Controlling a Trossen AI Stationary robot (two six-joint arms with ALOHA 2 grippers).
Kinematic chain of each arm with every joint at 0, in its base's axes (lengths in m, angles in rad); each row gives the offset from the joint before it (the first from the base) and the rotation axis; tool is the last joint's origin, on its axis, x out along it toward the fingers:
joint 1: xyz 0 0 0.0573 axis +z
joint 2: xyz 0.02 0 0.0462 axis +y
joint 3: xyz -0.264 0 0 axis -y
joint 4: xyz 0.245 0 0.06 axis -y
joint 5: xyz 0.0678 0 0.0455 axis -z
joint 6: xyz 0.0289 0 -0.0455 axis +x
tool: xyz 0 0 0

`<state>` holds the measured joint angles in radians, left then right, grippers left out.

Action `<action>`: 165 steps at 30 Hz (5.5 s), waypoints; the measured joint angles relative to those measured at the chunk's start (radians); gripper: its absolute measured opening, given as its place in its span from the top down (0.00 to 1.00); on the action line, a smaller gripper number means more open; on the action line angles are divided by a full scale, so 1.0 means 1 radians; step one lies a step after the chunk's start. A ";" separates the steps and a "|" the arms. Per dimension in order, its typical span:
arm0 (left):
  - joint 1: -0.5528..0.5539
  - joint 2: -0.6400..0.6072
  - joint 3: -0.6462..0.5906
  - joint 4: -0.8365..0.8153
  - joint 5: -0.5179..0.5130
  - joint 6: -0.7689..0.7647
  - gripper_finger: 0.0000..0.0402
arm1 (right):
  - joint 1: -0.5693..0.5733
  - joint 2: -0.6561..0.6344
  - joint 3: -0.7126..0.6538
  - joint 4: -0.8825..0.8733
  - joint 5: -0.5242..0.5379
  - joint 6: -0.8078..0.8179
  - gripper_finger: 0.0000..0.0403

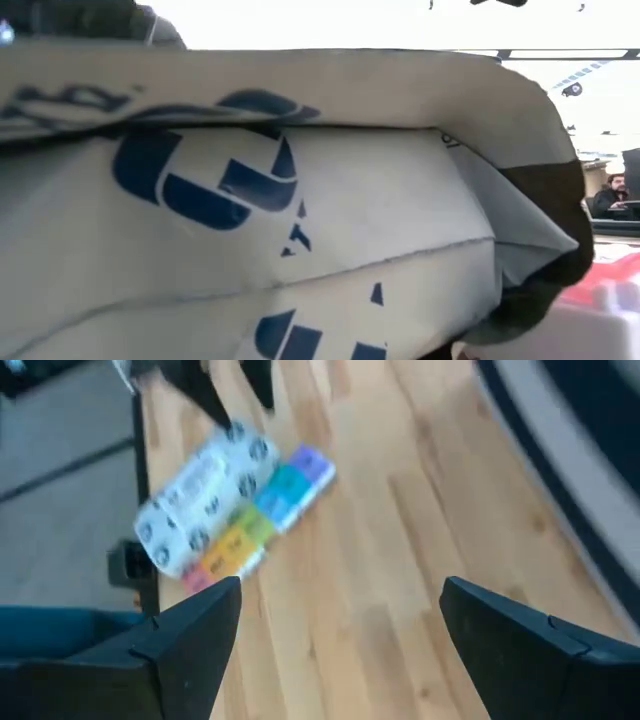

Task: Pick & place medical supplies in basket/bin
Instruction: Put the mailer bag into the blue bin

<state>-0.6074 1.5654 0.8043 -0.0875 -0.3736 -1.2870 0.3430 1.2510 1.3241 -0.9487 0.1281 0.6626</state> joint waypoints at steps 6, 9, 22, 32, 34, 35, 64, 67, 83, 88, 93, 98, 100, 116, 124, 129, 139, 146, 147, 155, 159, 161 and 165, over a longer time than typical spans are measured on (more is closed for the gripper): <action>0.014 -0.135 0.009 -0.001 0.000 0.011 0.32 | 0.010 0.090 -0.094 0.002 -0.172 0.041 0.18; 0.013 -0.199 0.005 0.000 0.002 -0.062 0.32 | 0.011 0.137 -0.145 0.005 -0.295 0.038 0.18; -0.079 -0.157 -0.004 0.040 0.087 -0.449 0.32 | 0.000 0.098 -0.361 0.301 -0.499 0.146 0.18; -0.146 0.022 0.071 0.061 0.084 -0.652 0.32 | 0.004 0.098 -0.410 0.366 -0.520 0.119 0.18; -0.145 0.066 0.091 0.060 0.082 -0.664 0.32 | 0.004 0.098 -0.410 0.383 -0.491 0.091 0.18; -0.144 0.088 0.102 0.063 0.081 -0.665 0.32 | 0.004 0.098 -0.411 0.392 -0.481 0.082 0.18; -0.181 0.163 0.258 0.002 -0.138 -0.644 0.32 | 0.009 0.472 -0.415 0.895 -0.465 0.433 0.18; -0.182 0.167 0.282 -0.121 -0.029 -0.671 0.32 | 0.018 0.499 -0.400 0.939 -0.463 0.481 0.18; -0.164 0.250 0.191 0.047 -0.020 -0.645 0.32 | 0.026 0.730 -0.041 0.848 -0.342 0.545 0.18; -0.155 0.317 0.188 0.114 -0.024 -0.638 0.32 | 0.025 0.833 0.083 0.745 -0.393 0.517 0.18; -0.153 0.357 0.192 0.136 -0.035 -0.636 0.32 | 0.025 0.908 0.172 0.715 -0.449 0.544 0.18; -0.153 0.360 0.191 0.131 -0.052 -0.591 0.32 | 0.029 0.931 0.202 0.706 -0.472 0.537 0.18; -0.154 0.361 0.190 0.130 -0.077 -0.561 0.32 | 0.028 0.930 0.205 0.704 -0.474 0.536 0.18; -0.130 0.366 0.172 0.146 -0.205 -0.451 0.32 | 0.024 0.845 0.211 0.527 -0.299 0.407 0.18; -0.108 0.365 0.173 0.152 -0.222 -0.406 0.32 | 0.022 0.846 0.207 0.547 -0.259 0.381 0.18; -0.107 0.365 0.165 0.160 -0.224 -0.393 0.32 | 0.024 0.845 0.207 0.540 -0.197 0.305 0.18; -0.101 0.367 0.169 0.160 -0.248 -0.383 0.32 | 0.011 0.887 0.206 0.432 -0.122 0.291 0.18; -0.101 0.370 0.163 0.166 -0.240 -0.389 0.32 | 0.003 0.924 0.198 0.523 -0.286 0.210 0.18; -0.101 0.369 0.162 0.165 -0.234 -0.390 0.32 | 0.000 0.929 0.197 0.545 -0.315 0.195 0.18; -0.102 0.369 0.162 0.166 -0.211 -0.391 0.32 | -0.013 0.895 0.195 0.562 -0.435 0.088 0.18; -0.102 0.370 0.156 0.168 -0.213 -0.359 0.32 | -0.006 0.820 0.192 0.554 -0.486 0.079 0.18; -0.102 0.370 0.150 0.175 -0.226 -0.355 0.32 | -0.002 0.788 0.196 0.550 -0.482 0.082 0.18; -0.095 0.372 0.134 0.170 -0.266 -0.367 0.32 | -0.005 0.784 0.196 0.516 -0.455 0.091 0.18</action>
<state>-0.7029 1.9369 0.9386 0.0829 -0.6393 -1.6544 0.3383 2.0349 1.5196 -0.4332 -0.3270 0.7535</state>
